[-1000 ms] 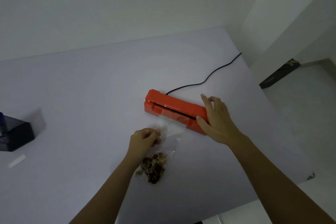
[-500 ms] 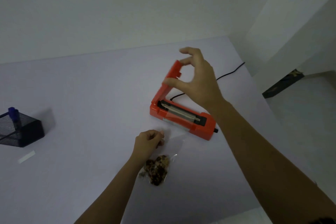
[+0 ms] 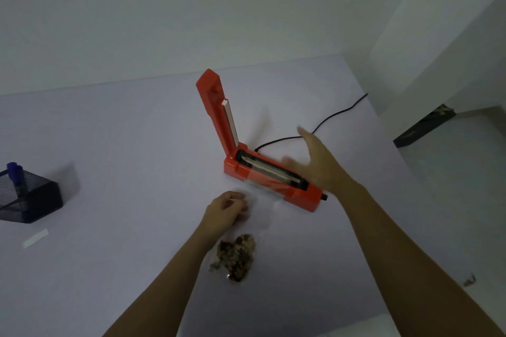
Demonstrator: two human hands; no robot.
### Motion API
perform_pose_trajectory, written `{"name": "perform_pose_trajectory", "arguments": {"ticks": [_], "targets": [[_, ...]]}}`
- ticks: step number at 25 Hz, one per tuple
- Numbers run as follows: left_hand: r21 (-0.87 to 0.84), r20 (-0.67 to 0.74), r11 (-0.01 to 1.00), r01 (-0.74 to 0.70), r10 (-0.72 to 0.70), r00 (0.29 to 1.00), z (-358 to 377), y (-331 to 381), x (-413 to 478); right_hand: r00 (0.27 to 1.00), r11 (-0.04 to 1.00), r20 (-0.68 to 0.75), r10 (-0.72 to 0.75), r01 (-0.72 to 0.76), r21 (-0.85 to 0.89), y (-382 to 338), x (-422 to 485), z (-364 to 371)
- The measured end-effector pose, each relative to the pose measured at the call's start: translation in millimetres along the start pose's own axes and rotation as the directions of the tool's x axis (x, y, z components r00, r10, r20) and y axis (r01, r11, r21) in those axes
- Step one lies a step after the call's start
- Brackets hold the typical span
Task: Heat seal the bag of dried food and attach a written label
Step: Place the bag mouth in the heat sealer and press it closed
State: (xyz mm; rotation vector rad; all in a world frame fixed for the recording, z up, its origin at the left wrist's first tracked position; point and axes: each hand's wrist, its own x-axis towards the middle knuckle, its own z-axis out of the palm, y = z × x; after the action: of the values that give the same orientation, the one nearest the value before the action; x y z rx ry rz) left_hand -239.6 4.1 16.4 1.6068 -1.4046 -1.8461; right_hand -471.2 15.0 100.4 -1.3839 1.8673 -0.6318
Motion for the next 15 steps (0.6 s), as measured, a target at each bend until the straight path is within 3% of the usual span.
{"name": "perform_pose_trajectory", "arguments": {"ticks": [2, 5, 15], "targets": [[0.064, 0.040, 0.998, -0.013, 0.011, 0.999, -1, 5, 6, 0.995, 0.983, 0.043, 0.095, -0.087, -0.161, 35, -16, 8], [0.120, 0.002, 0.991, -0.058, 0.058, 0.998, 7, 20, 15, 0.993, 0.951, 0.028, 0.114, -0.101, -0.291, 57, -24, 19], [0.355, -0.255, 0.919, -0.173, 0.273, 0.928, 41, 41, 17, 0.997, 0.932, -0.060, 0.039, -0.058, -0.359, 72, -21, 34]]}}
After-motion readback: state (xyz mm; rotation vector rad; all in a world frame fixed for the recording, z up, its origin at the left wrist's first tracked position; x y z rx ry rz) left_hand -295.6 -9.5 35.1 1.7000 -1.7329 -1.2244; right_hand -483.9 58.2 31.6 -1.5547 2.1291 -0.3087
